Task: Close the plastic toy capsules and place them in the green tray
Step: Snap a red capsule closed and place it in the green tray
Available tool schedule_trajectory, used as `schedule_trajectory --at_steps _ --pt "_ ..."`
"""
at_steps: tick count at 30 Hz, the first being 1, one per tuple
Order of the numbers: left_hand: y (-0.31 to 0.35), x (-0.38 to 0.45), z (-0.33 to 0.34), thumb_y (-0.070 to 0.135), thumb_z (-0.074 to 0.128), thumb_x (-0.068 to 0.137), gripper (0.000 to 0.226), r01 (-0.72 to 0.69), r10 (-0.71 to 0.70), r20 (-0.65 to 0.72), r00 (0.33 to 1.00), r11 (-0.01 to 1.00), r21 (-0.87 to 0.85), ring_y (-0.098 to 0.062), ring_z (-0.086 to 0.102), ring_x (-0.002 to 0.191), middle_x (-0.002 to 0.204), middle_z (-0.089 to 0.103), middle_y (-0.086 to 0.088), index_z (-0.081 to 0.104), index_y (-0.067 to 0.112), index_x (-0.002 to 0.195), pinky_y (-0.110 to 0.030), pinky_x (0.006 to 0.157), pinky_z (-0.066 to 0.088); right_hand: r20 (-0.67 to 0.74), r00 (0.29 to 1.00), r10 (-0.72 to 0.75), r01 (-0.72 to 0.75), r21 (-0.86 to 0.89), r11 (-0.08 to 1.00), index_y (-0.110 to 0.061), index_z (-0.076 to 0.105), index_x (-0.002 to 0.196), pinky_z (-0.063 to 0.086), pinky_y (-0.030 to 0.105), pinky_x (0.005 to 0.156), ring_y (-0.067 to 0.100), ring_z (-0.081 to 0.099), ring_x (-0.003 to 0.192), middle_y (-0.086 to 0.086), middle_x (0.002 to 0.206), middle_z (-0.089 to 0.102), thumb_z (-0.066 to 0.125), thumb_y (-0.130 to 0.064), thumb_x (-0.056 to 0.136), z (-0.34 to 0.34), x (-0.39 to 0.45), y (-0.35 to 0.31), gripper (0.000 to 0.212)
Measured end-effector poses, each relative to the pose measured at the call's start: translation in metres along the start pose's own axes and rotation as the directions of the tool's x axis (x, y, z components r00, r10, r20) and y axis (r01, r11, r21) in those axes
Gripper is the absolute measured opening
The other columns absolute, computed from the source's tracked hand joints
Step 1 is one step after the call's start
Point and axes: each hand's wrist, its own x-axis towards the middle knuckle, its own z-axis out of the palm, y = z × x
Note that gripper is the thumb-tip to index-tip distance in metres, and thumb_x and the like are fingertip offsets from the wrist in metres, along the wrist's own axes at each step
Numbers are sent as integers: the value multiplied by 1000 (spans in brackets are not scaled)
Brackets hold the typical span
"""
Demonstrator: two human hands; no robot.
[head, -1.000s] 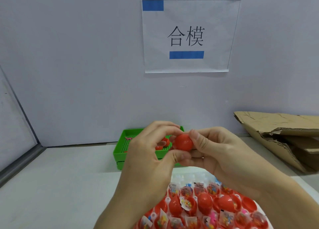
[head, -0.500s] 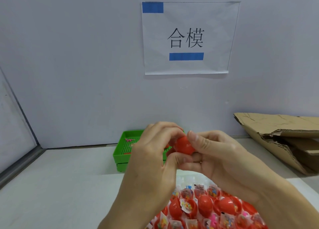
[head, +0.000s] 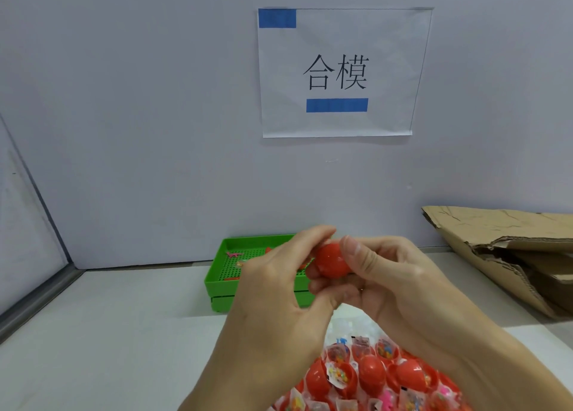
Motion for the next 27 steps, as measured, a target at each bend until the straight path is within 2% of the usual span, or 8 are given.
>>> schedule_trajectory --at_steps 4,8,12,16,19,21,23,27 --pt "-2 0 4 21 71 73 39 -45 47 -85 995 999 21 11 62 103 110 70 24 72 30 111 -4 87 45 50 998 -24 24 10 1000 4 75 101 56 27 80 23 73 91 21 100 74 68 -28 84 2 0 -2 36" --pt "-3 0 5 16 70 73 48 -99 103 -92 990 994 52 8 56 118 123 67 12 69 19 121 -8 97 44 34 999 -21 20 34 999 4 74 103 56 28 82 25 72 95 20 99 74 65 -27 83 2 0 -2 37" --pt "-2 1 6 11 68 74 48 -126 129 -127 983 991 32 8 53 123 128 63 16 66 31 119 -11 100 43 -16 999 -39 39 3 999 5 74 104 56 32 83 30 70 97 26 102 71 66 -28 83 4 0 0 40" --pt "-3 2 6 -1 61 72 57 -180 197 -176 964 977 111 4 50 127 124 56 27 60 31 120 -17 103 43 -59 996 -73 69 -62 996 4 71 111 55 42 90 35 69 103 26 109 71 67 -27 90 8 -1 6 38" --pt "-5 1 7 -6 60 70 54 -206 232 -192 954 968 144 2 53 123 120 61 20 68 21 116 -18 101 45 -66 995 -79 75 -71 995 5 71 111 55 44 92 36 69 102 26 108 71 66 -27 87 8 -1 7 40" --pt "-7 0 8 -7 59 69 52 -207 232 -200 952 969 138 1 55 122 118 63 17 71 17 114 -17 100 45 -52 996 -75 72 -53 996 5 72 108 56 43 90 34 70 98 26 107 72 68 -25 89 8 0 7 36" --pt "-6 0 8 -8 58 68 52 -195 215 -198 956 974 115 1 56 122 117 65 17 73 17 112 -16 100 46 -32 998 -61 61 -20 998 6 73 106 56 40 87 32 70 95 27 106 71 64 -26 83 8 1 6 40" --pt "-4 1 7 9 67 69 41 -88 82 -157 984 996 -30 1 58 119 114 68 23 73 34 102 -19 97 47 43 999 9 -14 123 992 14 69 103 57 36 83 32 70 88 34 105 68 67 -26 77 5 1 0 48"
